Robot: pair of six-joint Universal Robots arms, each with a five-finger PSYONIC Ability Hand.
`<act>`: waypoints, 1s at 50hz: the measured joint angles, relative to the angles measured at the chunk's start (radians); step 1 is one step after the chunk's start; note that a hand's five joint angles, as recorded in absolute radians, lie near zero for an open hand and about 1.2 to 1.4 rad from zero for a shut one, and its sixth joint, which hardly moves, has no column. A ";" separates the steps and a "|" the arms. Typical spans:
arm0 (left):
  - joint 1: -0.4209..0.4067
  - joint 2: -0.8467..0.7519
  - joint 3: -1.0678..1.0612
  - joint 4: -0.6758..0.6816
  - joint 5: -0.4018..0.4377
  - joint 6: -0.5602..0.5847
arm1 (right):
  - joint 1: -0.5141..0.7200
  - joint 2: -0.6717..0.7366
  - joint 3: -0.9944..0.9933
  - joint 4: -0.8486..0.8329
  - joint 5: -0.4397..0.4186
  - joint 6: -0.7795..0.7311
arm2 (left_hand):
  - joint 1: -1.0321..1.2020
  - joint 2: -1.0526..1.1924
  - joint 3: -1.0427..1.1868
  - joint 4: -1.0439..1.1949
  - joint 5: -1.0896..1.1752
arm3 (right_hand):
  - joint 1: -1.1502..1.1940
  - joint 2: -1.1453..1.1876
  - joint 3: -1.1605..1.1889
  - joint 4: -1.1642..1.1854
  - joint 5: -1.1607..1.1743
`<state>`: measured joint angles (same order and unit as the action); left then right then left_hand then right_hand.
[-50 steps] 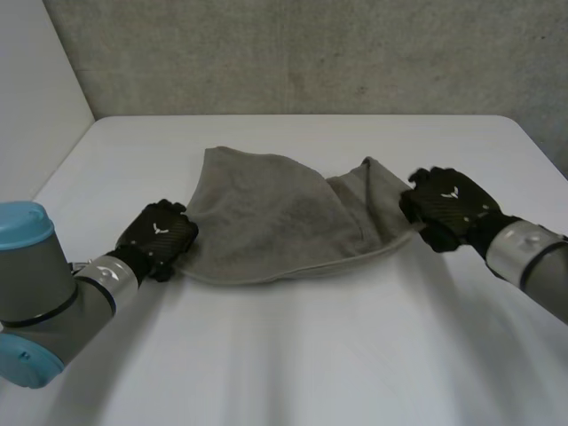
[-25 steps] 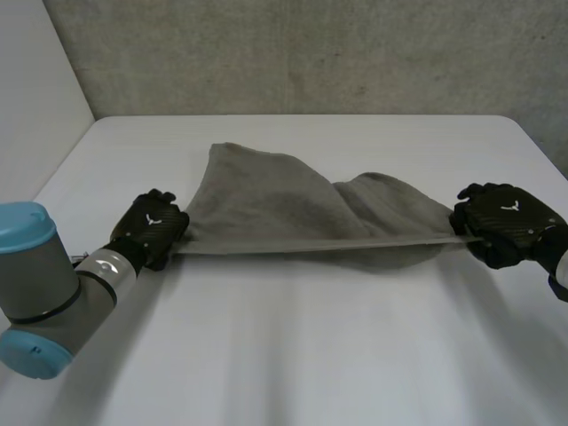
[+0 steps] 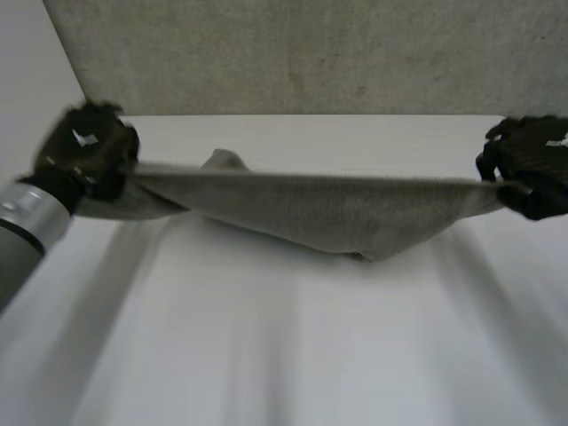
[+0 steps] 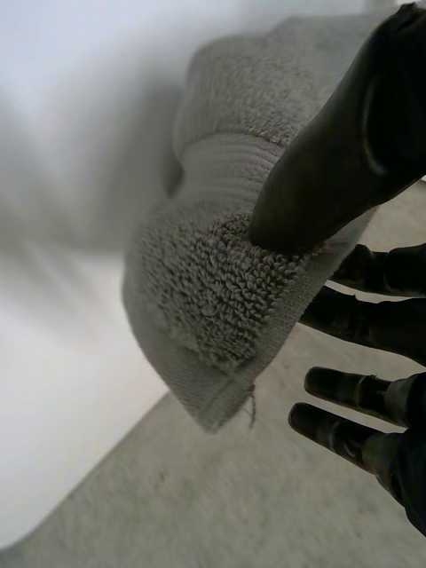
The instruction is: Fold the towel.
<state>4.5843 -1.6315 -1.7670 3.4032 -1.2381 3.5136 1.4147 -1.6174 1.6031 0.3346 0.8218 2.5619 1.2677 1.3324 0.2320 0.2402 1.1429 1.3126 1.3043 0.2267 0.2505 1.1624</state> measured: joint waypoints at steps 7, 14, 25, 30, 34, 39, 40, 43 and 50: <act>0.045 0.123 0.036 -0.032 0.061 -0.055 | 0.010 0.005 -0.127 0.099 0.020 -0.002 | 0.000 0.000 0.000 0.000 0.000 | 0.000 0.000 0.000 0.000 0.000; 0.057 -0.026 0.130 -0.063 0.074 -0.051 | 0.111 0.180 -0.264 0.103 0.121 -0.010 | 0.000 0.004 0.000 0.000 0.000 | 0.000 0.000 0.000 0.000 0.000; -0.011 -0.429 0.607 -0.157 -0.015 -0.047 | 0.312 0.563 -0.606 -0.123 0.334 -0.026 | 0.009 0.008 0.000 0.000 0.008 | 0.000 0.000 0.000 0.000 0.000; -0.038 -0.510 0.881 -0.137 -0.065 -0.065 | 0.368 0.628 -0.792 -0.359 0.443 0.017 | 0.010 0.008 0.000 0.000 0.008 | 0.000 0.000 0.000 0.000 0.000; -0.053 -0.481 1.022 -0.053 -0.083 -0.145 | 0.386 0.592 -0.904 -0.524 0.502 0.147 | 0.011 0.008 0.000 0.000 0.008 | 0.000 0.000 0.000 0.000 0.000; -0.045 -0.394 1.048 0.091 -0.066 -0.313 | 0.379 0.522 -0.918 -0.633 0.498 0.351 | 0.014 0.008 0.000 0.000 0.013 | 0.000 0.000 0.000 0.000 0.005; -0.042 -0.387 1.044 0.104 -0.062 -0.328 | 0.378 0.517 -0.911 -0.638 0.494 0.366 | 0.014 0.008 0.000 0.000 0.014 | 0.000 0.000 0.000 0.000 0.005; -0.022 -0.368 0.997 0.157 -0.020 -0.384 | 0.367 0.497 -0.841 -0.647 0.462 0.417 | 0.014 0.008 0.000 0.000 0.014 | 0.000 0.000 0.000 0.000 0.005; 0.005 -0.371 0.781 0.212 0.099 -0.376 | 0.336 0.457 -0.592 -0.651 0.388 0.418 | 0.014 0.008 0.000 0.000 0.014 | 0.000 0.000 0.000 0.000 0.005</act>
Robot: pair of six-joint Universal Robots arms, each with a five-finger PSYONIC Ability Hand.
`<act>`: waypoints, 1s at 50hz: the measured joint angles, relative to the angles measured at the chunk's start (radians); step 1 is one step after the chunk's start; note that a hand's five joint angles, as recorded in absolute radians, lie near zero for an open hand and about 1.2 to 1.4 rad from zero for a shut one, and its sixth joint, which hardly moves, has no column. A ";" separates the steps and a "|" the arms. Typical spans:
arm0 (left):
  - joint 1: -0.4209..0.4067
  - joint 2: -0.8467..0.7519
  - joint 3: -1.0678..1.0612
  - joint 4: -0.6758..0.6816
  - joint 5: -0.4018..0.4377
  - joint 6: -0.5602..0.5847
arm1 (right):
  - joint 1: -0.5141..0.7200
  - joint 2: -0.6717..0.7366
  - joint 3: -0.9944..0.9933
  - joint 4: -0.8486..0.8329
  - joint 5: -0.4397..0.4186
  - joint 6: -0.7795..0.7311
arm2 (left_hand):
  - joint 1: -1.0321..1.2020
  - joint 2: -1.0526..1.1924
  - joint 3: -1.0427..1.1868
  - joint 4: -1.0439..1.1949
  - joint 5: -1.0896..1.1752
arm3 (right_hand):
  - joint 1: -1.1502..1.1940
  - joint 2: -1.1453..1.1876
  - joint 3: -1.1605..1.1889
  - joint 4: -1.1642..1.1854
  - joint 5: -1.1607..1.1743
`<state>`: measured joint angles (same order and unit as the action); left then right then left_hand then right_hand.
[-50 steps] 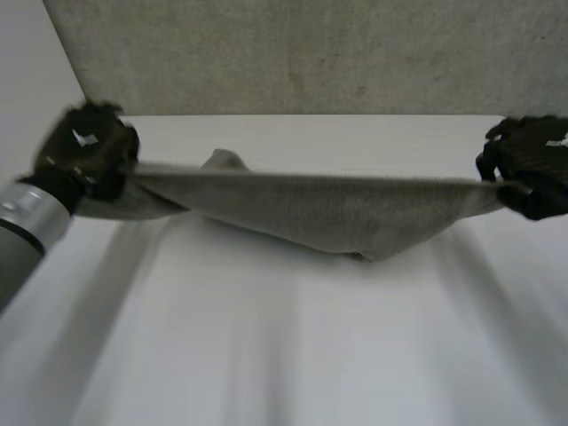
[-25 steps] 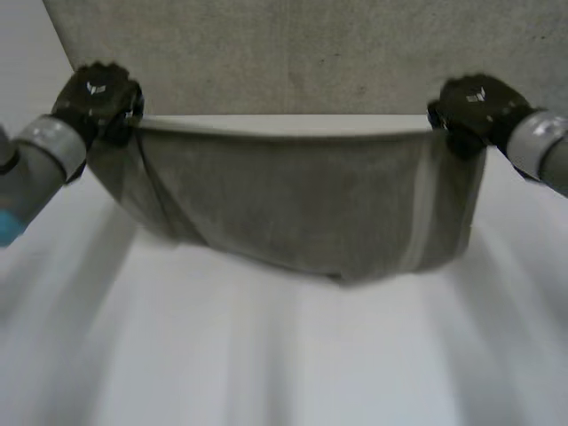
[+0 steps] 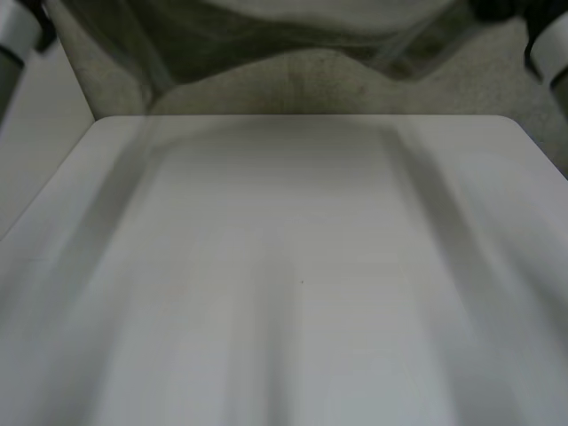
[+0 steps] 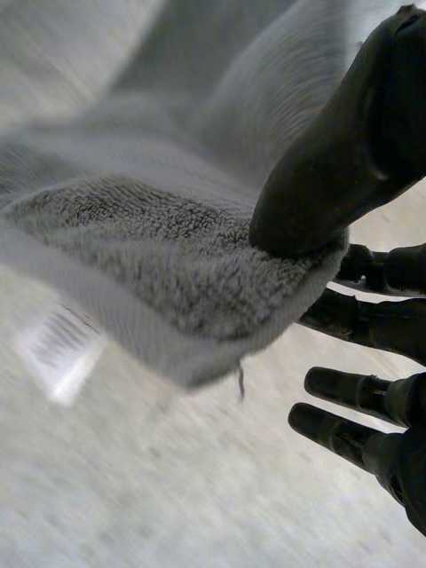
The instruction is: Fold the towel.
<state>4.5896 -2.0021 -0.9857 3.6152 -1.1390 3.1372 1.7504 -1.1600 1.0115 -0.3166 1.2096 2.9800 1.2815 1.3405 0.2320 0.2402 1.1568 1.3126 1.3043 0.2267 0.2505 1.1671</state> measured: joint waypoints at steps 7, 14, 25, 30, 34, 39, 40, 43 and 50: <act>0.023 -0.010 -0.318 0.091 0.066 0.137 | -0.035 -0.039 0.311 -0.048 -0.085 -0.059 | 0.000 0.000 0.000 0.000 0.000 | 0.000 0.000 0.000 0.000 0.000; 0.029 -0.027 -0.577 0.142 0.119 0.328 | -0.060 -0.036 0.590 -0.075 -0.162 -0.183 | 0.000 0.001 0.000 0.000 0.000 | 0.000 0.000 0.000 0.000 0.000; 0.061 0.068 -0.763 0.054 0.175 0.461 | -0.171 -0.148 0.764 0.047 -0.218 -0.348 | 0.000 0.001 0.000 0.000 0.000 | 0.000 0.000 0.000 0.000 0.000; 0.118 0.227 -0.786 -0.072 0.180 0.456 | -0.273 -0.346 0.751 0.196 -0.274 -0.337 | 0.000 0.003 0.000 0.000 0.000 | 0.000 0.000 0.000 0.000 0.000; 0.177 0.375 -0.793 -0.183 0.206 0.442 | -0.362 -0.505 0.731 0.289 -0.358 -0.293 | 0.000 0.009 0.000 0.000 0.006 | 0.000 0.000 0.000 0.000 0.000; 0.231 0.495 -0.800 -0.281 0.269 0.411 | -0.478 -0.609 0.716 0.341 -0.483 -0.224 | 0.004 0.011 0.000 0.000 0.023 | 0.000 0.000 0.000 0.000 0.001; 0.234 0.502 -0.801 -0.288 0.276 0.407 | -0.491 -0.612 0.715 0.342 -0.498 -0.217 | 0.004 0.012 0.000 0.000 0.024 | 0.000 0.000 0.000 0.000 0.001; 0.239 0.508 -0.813 -0.304 0.302 0.397 | -0.526 -0.592 0.716 0.343 -0.541 -0.205 | 0.004 0.012 0.000 0.000 0.024 | 0.000 0.000 0.000 0.000 0.001; 0.191 0.387 -0.827 -0.299 0.311 0.399 | -0.529 -0.429 0.707 0.342 -0.530 -0.262 | 0.006 0.014 0.000 0.000 0.026 | 0.000 0.000 0.000 0.000 0.004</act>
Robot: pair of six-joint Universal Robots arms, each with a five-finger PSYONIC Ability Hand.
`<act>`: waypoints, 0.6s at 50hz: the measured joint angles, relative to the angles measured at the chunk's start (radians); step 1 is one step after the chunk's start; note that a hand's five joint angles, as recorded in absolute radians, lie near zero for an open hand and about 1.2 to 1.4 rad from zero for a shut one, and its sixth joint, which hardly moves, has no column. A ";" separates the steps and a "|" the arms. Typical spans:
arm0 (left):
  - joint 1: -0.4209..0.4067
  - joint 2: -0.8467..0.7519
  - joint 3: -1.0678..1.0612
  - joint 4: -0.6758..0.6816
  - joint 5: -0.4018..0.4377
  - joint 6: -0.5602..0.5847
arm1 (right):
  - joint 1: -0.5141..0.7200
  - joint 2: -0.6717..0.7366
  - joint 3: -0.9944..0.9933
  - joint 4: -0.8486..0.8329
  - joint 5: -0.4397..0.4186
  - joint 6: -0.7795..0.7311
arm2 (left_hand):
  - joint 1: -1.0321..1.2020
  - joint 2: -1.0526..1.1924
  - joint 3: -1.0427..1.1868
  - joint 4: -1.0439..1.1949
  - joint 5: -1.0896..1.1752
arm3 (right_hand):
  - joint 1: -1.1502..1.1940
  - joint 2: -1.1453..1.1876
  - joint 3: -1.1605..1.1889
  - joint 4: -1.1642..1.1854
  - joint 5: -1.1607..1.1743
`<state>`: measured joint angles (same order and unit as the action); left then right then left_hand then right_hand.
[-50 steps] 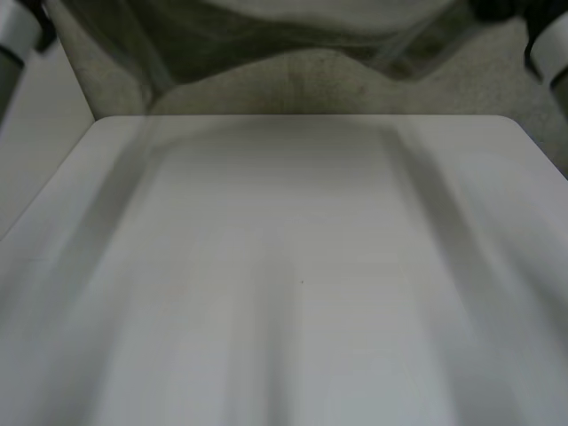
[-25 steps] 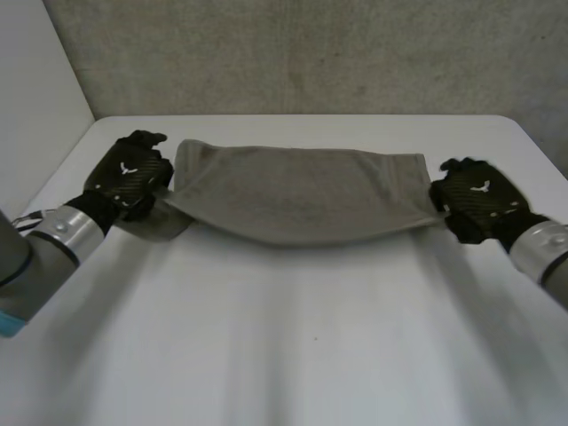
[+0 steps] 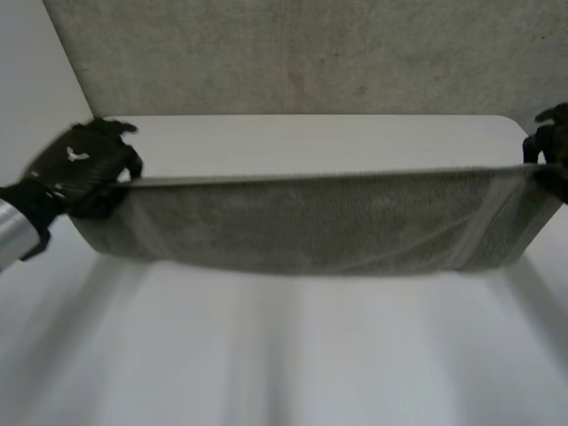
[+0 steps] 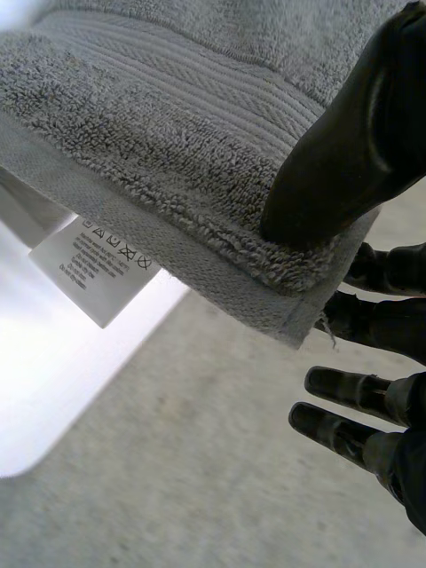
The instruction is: Fold the towel.
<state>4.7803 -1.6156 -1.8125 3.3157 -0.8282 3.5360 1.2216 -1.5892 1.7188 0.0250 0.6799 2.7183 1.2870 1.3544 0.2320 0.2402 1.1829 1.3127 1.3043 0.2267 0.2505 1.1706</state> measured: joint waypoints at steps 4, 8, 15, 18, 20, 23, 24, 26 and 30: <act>-0.040 -0.098 0.020 0.005 -0.005 0.016 | 0.035 0.087 -0.014 0.006 0.060 -0.062 | 0.005 0.001 0.000 0.000 0.003 | 0.000 0.000 0.000 0.000 0.004; -0.058 -0.186 0.049 0.007 -0.009 0.052 | 0.090 0.159 -0.039 0.013 0.120 -0.105 | 0.005 0.001 0.000 0.000 0.003 | 0.000 0.000 0.000 0.000 0.011; -0.065 -0.309 0.124 0.002 -0.029 0.141 | 0.177 0.272 -0.108 0.015 0.188 -0.125 | 0.005 0.002 0.000 0.000 0.003 | 0.000 0.000 0.000 0.000 0.012; -0.070 -0.351 0.160 0.004 -0.052 0.160 | 0.219 0.325 -0.152 0.012 0.213 -0.123 | 0.005 0.002 0.000 0.000 0.003 | 0.000 0.000 0.000 0.000 0.012; -0.074 -0.374 0.180 0.006 -0.064 0.165 | 0.240 0.354 -0.177 0.011 0.229 -0.122 | 0.005 0.002 0.000 0.000 0.003 | 0.000 0.000 0.000 0.000 0.012; -0.088 -0.424 0.233 0.010 -0.087 0.169 | 0.278 0.413 -0.227 0.009 0.272 -0.121 | 0.005 0.002 0.000 0.000 0.003 | 0.000 0.000 0.000 0.000 0.012; -0.090 -0.433 0.243 0.011 -0.091 0.169 | 0.285 0.426 -0.237 0.009 0.283 -0.121 | 0.005 0.002 0.000 0.000 0.003 | 0.000 0.000 0.000 0.000 0.012; -0.101 -0.463 0.278 0.012 -0.104 0.168 | 0.300 0.457 -0.262 0.009 0.310 -0.122 | 0.005 0.002 0.000 0.000 0.003 | 0.000 0.000 0.000 0.000 0.012; -0.121 -0.525 0.355 0.013 -0.129 0.167 | 0.325 0.516 -0.307 0.007 0.364 -0.122 | 0.005 0.002 0.000 0.000 0.003 | 0.000 0.000 0.000 0.000 0.012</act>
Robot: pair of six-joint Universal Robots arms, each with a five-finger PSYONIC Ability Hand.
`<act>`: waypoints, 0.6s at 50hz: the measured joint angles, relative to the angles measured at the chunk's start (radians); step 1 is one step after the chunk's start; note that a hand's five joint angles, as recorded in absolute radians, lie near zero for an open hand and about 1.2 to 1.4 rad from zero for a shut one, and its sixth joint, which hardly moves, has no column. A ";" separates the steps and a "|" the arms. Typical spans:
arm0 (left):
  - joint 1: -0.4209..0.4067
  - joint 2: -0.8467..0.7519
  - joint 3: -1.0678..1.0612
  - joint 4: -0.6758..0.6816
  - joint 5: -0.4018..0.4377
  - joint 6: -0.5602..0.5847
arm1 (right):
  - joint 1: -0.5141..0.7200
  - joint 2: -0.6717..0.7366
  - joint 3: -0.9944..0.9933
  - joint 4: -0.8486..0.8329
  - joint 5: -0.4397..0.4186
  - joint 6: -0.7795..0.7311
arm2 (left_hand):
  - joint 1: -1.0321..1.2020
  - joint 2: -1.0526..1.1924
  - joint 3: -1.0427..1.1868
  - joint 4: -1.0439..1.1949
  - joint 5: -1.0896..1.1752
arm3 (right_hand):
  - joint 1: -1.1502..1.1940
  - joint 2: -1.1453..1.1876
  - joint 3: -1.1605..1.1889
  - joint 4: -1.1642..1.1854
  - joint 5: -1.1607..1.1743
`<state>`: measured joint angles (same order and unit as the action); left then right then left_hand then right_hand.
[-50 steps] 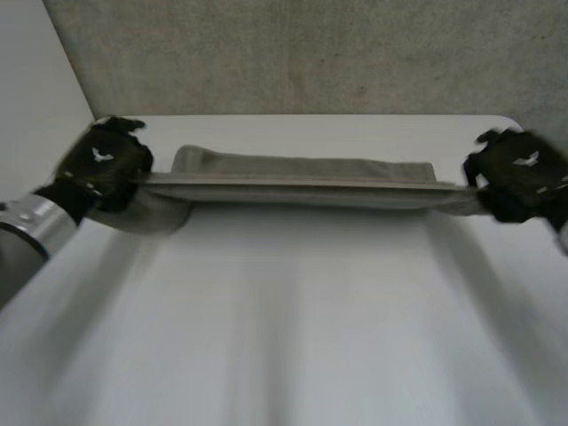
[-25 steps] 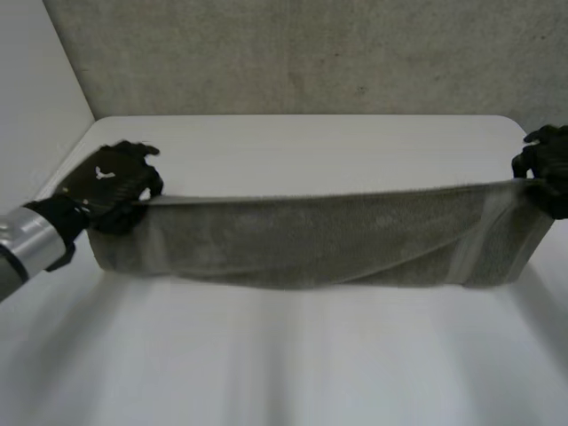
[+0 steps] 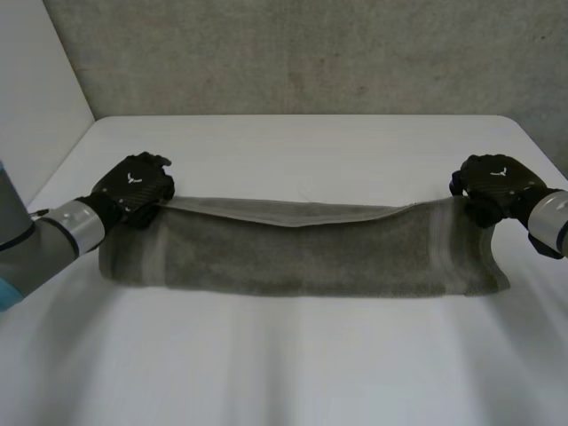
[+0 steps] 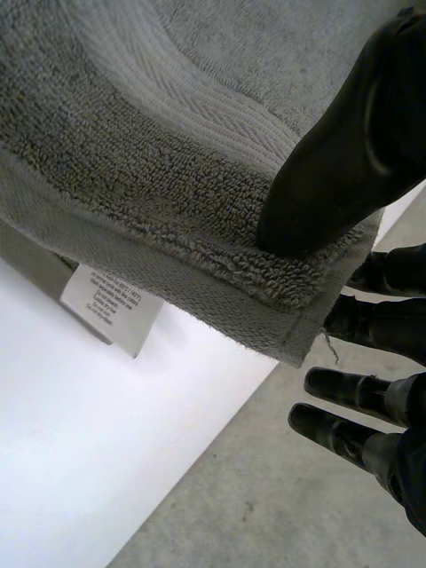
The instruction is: Fold the towel.
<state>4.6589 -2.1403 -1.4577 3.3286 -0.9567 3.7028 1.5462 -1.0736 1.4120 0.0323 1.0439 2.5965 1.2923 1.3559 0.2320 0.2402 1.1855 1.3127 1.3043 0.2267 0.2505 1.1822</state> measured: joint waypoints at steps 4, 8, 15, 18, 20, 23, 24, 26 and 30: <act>-0.016 -0.059 0.074 0.000 -0.021 -0.002 | 0.012 0.041 -0.030 -0.002 0.033 0.000 | 0.000 0.000 0.000 0.000 0.000 | 0.000 0.000 0.000 0.000 0.000; -0.028 -0.109 0.132 0.000 -0.037 -0.004 | 0.016 0.071 -0.054 -0.005 0.055 0.001 | 0.000 0.000 0.000 0.000 0.000 | 0.000 0.000 0.000 0.000 0.000; -0.035 -0.175 0.196 0.000 -0.050 -0.005 | 0.033 0.131 -0.105 -0.016 0.085 0.001 | 0.000 0.000 0.000 0.000 0.000 | 0.000 0.000 0.000 0.000 0.000; -0.035 -0.194 0.206 0.001 -0.050 -0.004 | 0.043 0.157 -0.126 -0.021 0.089 0.000 | 0.000 0.000 0.000 0.000 0.000 | 0.000 0.000 0.000 0.000 0.000; -0.036 -0.202 0.209 0.002 -0.050 -0.004 | 0.048 0.172 -0.137 -0.026 0.091 0.000 | 0.000 0.000 0.000 0.000 0.000 | 0.000 0.000 0.000 0.000 0.000; -0.037 -0.215 0.212 0.008 -0.051 -0.003 | 0.052 0.191 -0.152 -0.039 0.093 0.000 | 0.000 0.000 0.000 0.000 0.000 | 0.000 0.000 0.000 0.000 0.000; -0.038 -0.219 0.214 0.012 -0.052 -0.003 | 0.053 0.198 -0.157 -0.046 0.095 0.000 | 0.000 0.000 0.000 0.000 0.000 | 0.000 0.000 0.000 0.000 0.000; -0.039 -0.225 0.218 0.022 -0.057 -0.003 | 0.055 0.208 -0.164 -0.060 0.099 0.000 | 0.000 0.000 0.000 0.000 0.000 | 0.000 0.000 0.000 0.000 0.000; -0.043 -0.234 0.227 0.052 -0.076 -0.003 | 0.061 0.223 -0.176 -0.100 0.123 0.001 | -0.003 -0.005 0.000 0.000 -0.001 | 0.000 0.000 0.000 0.000 0.000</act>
<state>4.6156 -2.3746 -1.2304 3.3801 -1.0326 3.6998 1.6074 -0.8505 1.2360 -0.0676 1.1667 2.5970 1.2897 1.3514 0.2320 0.2402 1.1843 1.3127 1.3043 0.2267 0.2505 1.1820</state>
